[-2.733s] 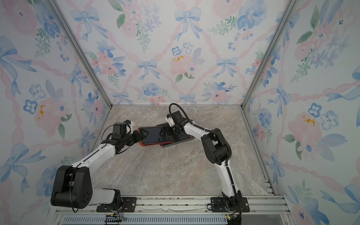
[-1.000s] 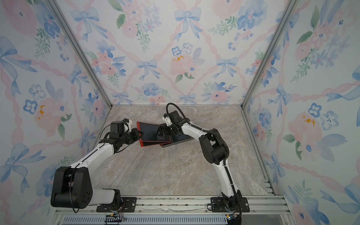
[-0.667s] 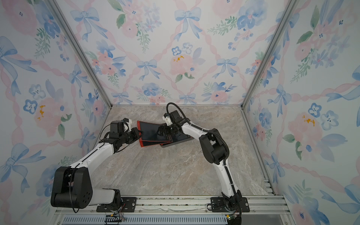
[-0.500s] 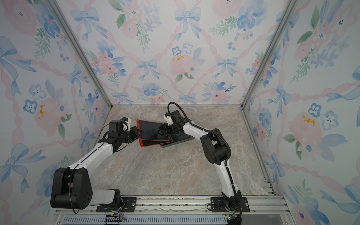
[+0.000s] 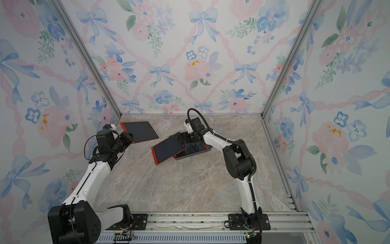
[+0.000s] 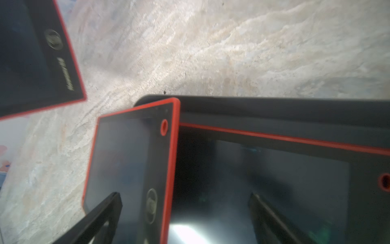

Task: Take out the writing tablet from the storage box
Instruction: Place the writing tablet at the center of the board.

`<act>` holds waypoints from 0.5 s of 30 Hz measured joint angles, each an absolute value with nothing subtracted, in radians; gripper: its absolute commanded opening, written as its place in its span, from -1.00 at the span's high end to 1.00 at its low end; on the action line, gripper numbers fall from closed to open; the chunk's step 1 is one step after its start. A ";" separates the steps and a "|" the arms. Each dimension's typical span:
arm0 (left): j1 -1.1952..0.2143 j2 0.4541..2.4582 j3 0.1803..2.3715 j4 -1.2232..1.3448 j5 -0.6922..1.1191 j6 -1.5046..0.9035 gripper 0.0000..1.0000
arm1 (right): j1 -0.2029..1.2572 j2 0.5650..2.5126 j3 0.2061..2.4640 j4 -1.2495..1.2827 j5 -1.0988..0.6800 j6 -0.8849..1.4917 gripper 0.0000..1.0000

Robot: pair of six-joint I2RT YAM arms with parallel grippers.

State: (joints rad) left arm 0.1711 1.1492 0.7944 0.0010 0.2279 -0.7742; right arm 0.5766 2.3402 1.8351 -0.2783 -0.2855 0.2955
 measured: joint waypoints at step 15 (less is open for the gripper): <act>0.303 1.147 0.467 0.396 0.115 -0.942 1.00 | 0.597 2.403 1.884 -0.331 -0.222 0.279 -0.98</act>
